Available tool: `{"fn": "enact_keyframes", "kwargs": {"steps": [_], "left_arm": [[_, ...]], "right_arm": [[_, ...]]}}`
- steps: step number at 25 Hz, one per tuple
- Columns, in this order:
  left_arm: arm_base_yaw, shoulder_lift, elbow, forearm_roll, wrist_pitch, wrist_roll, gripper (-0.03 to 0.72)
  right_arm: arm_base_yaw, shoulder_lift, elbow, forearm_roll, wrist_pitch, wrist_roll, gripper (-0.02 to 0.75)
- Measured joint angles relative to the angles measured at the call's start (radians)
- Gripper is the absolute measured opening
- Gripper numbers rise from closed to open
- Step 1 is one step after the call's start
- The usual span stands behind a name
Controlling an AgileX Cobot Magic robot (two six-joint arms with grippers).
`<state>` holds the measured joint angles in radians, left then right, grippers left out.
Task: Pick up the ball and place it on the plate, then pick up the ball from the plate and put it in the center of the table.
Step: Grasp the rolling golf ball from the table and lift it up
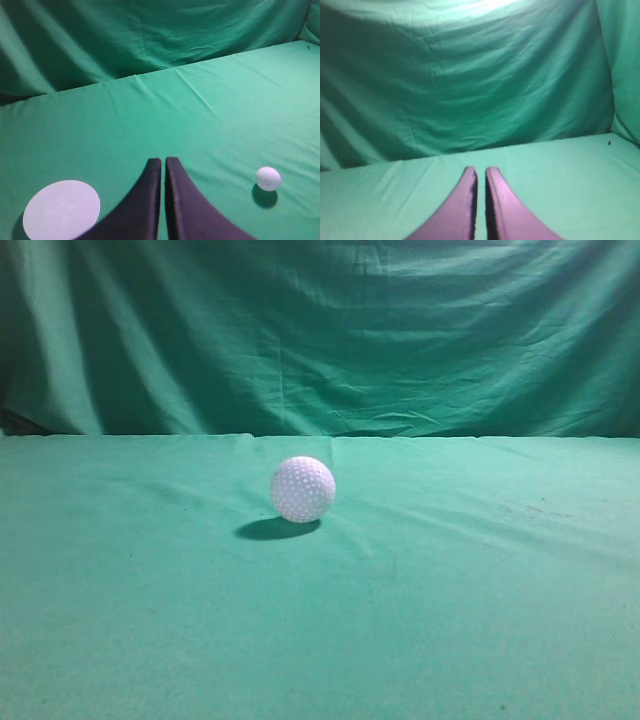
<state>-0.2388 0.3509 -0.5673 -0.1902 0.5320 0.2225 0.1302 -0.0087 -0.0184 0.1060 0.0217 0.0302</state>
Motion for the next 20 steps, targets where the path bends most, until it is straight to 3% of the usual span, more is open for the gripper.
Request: {"fn": "enact_keyframes", "kwargs": {"steps": [6, 14, 20], "left_arm": [[0.0, -0.017, 0.002, 0.026, 0.08, 0.002, 0.0], [0.0, -0.017, 0.015, 0.06, 0.09, 0.002, 0.0], [0.0, -0.022, 0.104, 0.051, 0.063, 0.002, 0.0]], "right_arm": [[0.0, 0.149, -0.208, 0.006, 0.293, -0.036, 0.05], [0.0, 0.25, -0.279, 0.038, 0.35, -0.034, 0.05], [0.0, 0.368, -0.403, 0.048, 0.575, -0.229, 0.05]]}}
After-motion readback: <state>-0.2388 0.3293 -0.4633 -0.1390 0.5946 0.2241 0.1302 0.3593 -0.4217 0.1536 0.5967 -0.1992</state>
